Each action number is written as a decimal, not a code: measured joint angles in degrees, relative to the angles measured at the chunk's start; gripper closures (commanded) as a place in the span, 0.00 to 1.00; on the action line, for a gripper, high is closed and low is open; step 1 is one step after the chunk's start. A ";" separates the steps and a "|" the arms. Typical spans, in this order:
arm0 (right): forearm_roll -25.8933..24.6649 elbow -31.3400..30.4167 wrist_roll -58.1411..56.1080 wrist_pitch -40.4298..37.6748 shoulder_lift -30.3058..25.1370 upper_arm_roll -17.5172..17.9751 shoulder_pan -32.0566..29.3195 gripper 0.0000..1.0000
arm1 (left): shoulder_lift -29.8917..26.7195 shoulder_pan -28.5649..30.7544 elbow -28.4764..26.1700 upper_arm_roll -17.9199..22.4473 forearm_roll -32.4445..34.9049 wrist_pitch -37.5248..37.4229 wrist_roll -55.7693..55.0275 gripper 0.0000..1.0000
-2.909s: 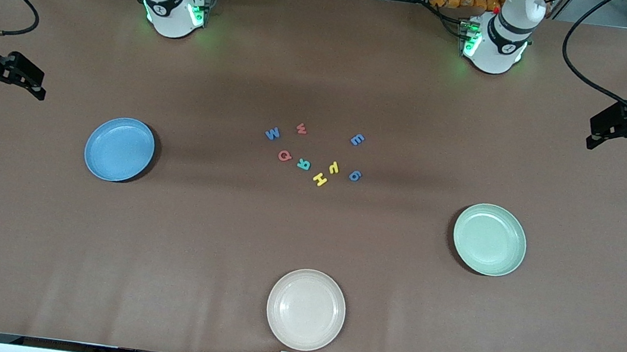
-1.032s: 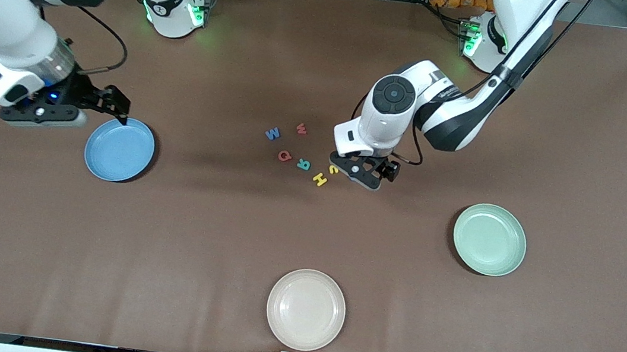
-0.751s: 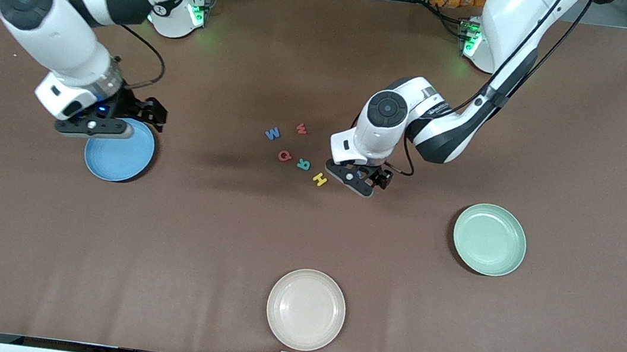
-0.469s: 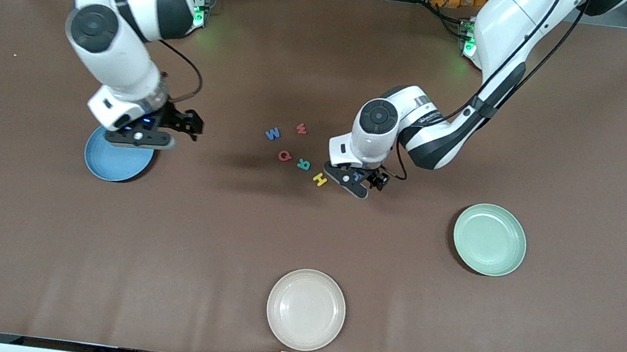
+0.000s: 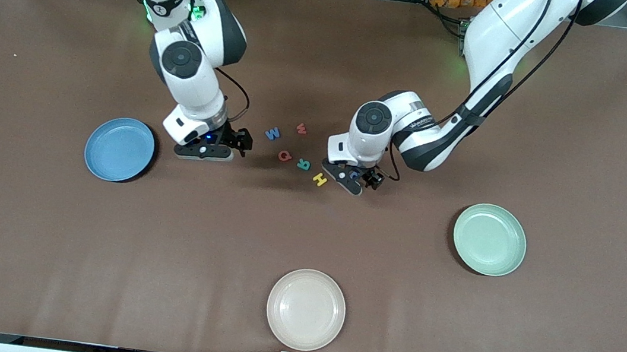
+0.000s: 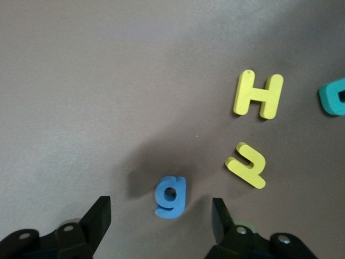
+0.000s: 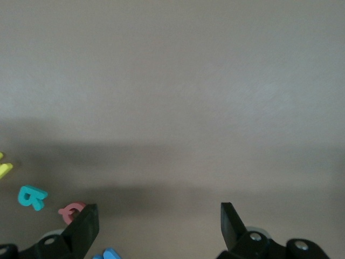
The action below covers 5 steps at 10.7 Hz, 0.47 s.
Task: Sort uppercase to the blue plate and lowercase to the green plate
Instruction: 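Carry the g to the green plate while the right gripper grasps blue M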
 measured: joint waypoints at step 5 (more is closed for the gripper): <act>0.00 -1.97 3.23 2.34 2.68 0.22 5.21 0.02 | 1.09 -0.28 0.00 0.06 3.88 1.02 0.00 0.51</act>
